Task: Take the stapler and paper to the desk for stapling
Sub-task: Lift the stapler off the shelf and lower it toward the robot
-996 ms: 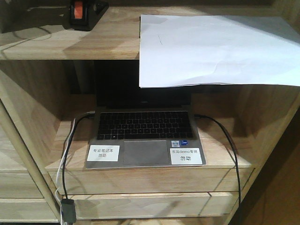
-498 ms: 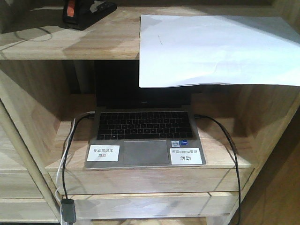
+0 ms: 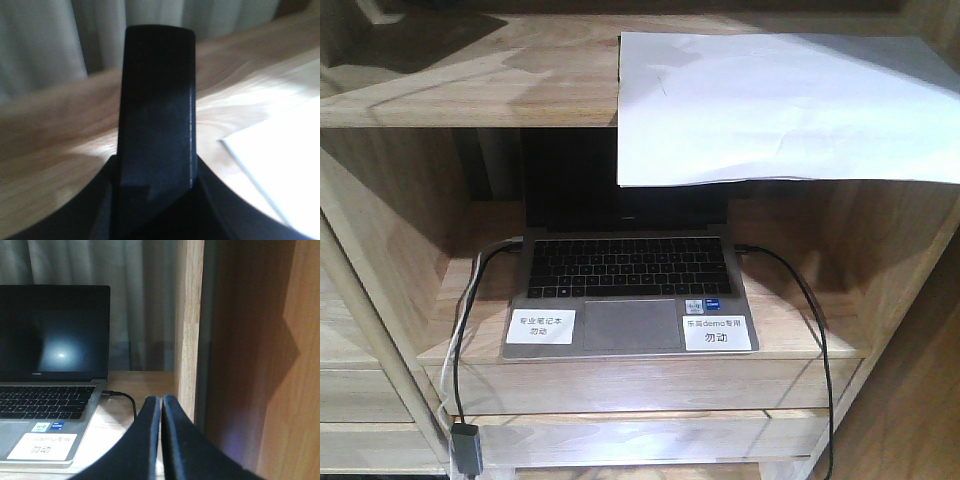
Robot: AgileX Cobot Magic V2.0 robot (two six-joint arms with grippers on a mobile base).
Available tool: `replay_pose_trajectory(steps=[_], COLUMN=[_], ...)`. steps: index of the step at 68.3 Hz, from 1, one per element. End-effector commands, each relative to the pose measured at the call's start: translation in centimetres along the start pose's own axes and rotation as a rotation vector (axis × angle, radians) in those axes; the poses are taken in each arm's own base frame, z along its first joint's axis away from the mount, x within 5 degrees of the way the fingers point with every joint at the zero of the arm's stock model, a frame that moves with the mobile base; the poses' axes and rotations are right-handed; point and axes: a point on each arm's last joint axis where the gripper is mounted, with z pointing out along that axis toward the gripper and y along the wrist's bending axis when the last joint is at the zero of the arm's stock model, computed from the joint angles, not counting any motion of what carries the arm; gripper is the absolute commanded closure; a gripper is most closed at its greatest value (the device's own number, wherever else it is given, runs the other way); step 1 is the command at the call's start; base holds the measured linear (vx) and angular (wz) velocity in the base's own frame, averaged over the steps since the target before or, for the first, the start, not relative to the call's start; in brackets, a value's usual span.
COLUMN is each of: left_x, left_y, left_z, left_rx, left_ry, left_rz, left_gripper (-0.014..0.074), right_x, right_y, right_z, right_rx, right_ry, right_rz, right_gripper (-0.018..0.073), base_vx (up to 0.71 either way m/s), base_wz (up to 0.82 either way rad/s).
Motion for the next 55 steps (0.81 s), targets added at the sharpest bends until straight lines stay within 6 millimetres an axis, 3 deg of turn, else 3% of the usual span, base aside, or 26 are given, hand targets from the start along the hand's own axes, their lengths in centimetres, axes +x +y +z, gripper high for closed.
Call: replay_pose_trajectory(steps=[1, 30, 42, 55], left_x=[-2.0, -0.2, 1.8, 5.7], left_y=[-1.4, -3.6, -4.5, -5.5], left_z=[-4.9, -9.5, -11.6, -13.6], left_rx=[0.042, 0.178, 0.223, 0.283], left_ry=[-0.188, -0.153, -0.166, -0.135], left_rz=[0.035, 0.128, 0.156, 0.198], left_gripper=[0.0603, 0.0603, 0.0603, 0.0603], right_x=[-0.6, -0.6, -0.6, -0.6], right_y=[0.0, 0.0, 0.0, 0.0], right_z=[-0.1, -0.1, -0.1, -0.1], right_rx=[-0.001, -0.001, -0.001, -0.001], right_ry=[-0.083, -0.083, -0.083, -0.083], right_rz=[-0.015, -0.015, -0.015, -0.015], right_gripper=[0.0568, 0.0568, 0.0568, 0.0568], base_vx=[0.00, 0.00, 0.00, 0.00], base_wz=[0.00, 0.00, 0.00, 0.00])
